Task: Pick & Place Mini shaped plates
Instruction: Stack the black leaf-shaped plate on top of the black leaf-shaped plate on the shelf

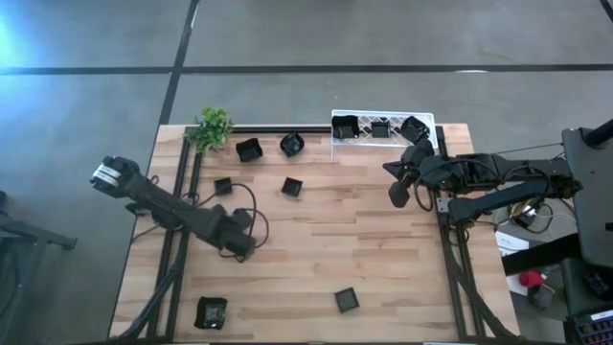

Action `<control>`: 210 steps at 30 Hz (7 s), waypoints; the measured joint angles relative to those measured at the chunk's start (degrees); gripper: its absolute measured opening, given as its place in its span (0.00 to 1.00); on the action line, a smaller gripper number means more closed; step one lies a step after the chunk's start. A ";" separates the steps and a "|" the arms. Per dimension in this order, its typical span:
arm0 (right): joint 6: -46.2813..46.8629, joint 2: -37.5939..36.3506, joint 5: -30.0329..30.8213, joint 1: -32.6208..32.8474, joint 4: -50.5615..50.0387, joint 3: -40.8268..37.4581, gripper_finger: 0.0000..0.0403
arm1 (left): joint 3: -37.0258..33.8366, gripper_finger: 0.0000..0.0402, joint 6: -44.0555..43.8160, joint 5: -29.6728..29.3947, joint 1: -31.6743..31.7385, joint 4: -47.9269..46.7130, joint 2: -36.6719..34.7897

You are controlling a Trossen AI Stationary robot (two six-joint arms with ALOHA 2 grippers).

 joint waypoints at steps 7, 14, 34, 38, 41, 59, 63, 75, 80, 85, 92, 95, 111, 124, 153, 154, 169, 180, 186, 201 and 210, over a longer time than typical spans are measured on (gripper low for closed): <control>0.00 0.00 -0.02 -0.02 0.02 0.00 0.02 | 6.73 0.00 12.40 -9.67 0.09 1.84 0.47; 0.00 0.00 -0.04 -0.02 0.00 0.00 0.02 | 13.29 0.00 39.59 -15.23 0.33 8.36 5.55; 0.02 0.00 -0.04 -0.02 -0.02 0.00 0.02 | 16.65 0.00 82.65 -12.56 2.38 28.03 14.81; 0.18 0.01 -0.04 -0.02 -0.02 0.00 0.02 | 15.99 0.00 83.96 -11.56 2.42 30.32 15.02; 0.20 0.00 -0.04 -0.02 0.00 0.00 0.02 | 14.93 0.00 85.17 -10.46 2.47 33.29 15.02; 0.19 0.02 -0.05 -0.01 0.00 0.00 0.02 | 6.49 0.00 85.05 -6.27 3.13 44.14 16.58; 0.20 0.00 -0.04 -0.02 0.13 0.00 0.02 | 6.49 0.00 85.40 -6.24 3.13 45.18 19.91; 0.20 0.02 -0.06 -0.02 0.35 0.00 0.02 | 7.40 0.00 85.01 -6.54 3.15 45.17 21.75; 0.20 0.01 -0.06 -0.02 0.37 0.00 0.02 | 7.40 0.02 85.73 -6.52 2.89 44.88 21.81; 0.20 0.02 -0.07 0.00 0.37 0.00 0.02 | 7.40 0.07 85.97 -6.50 2.74 45.04 21.84; 0.17 0.11 -0.05 -0.02 0.37 0.00 0.02 | 7.52 0.12 85.98 -7.66 2.61 44.70 21.01; 0.05 0.11 -0.09 0.00 0.33 0.00 0.02 | 8.45 0.12 86.08 -9.64 2.10 44.68 20.05; -4.72 9.65 -6.81 0.46 5.55 -1.23 0.02 | 9.56 0.12 78.82 -18.61 -1.53 37.60 8.32; -9.63 22.75 -11.15 6.08 13.86 -1.57 0.02 | 4.99 0.12 68.87 -37.36 -3.39 35.57 -3.82; 17.53 47.17 -28.11 -2.26 35.27 -1.57 0.22 | 1.11 0.12 65.49 -40.42 -3.52 36.79 -12.22; 17.87 47.94 -28.91 -2.76 35.84 -1.57 0.23 | 1.11 0.12 65.49 -40.42 -3.52 36.78 -12.22; 16.06 52.56 -32.06 -4.79 42.07 -1.55 0.20 | 1.11 0.12 65.43 -40.42 -3.52 36.87 -12.22; 13.65 54.95 -32.04 -4.76 46.10 -1.56 0.21 | 1.09 0.12 65.42 -40.62 -3.52 36.84 -12.22; 13.09 54.90 -32.04 -4.66 46.47 -1.55 0.20 | 1.09 0.12 65.45 -40.62 -3.52 36.84 -12.22; 11.08 55.12 -31.61 -4.01 46.77 -1.55 0.21 | 1.09 0.12 65.45 -40.63 -3.52 36.84 -12.22; 10.99 55.12 -31.39 -3.37 46.64 -1.66 0.20 | 1.09 0.12 65.44 -40.64 -3.52 36.84 -12.20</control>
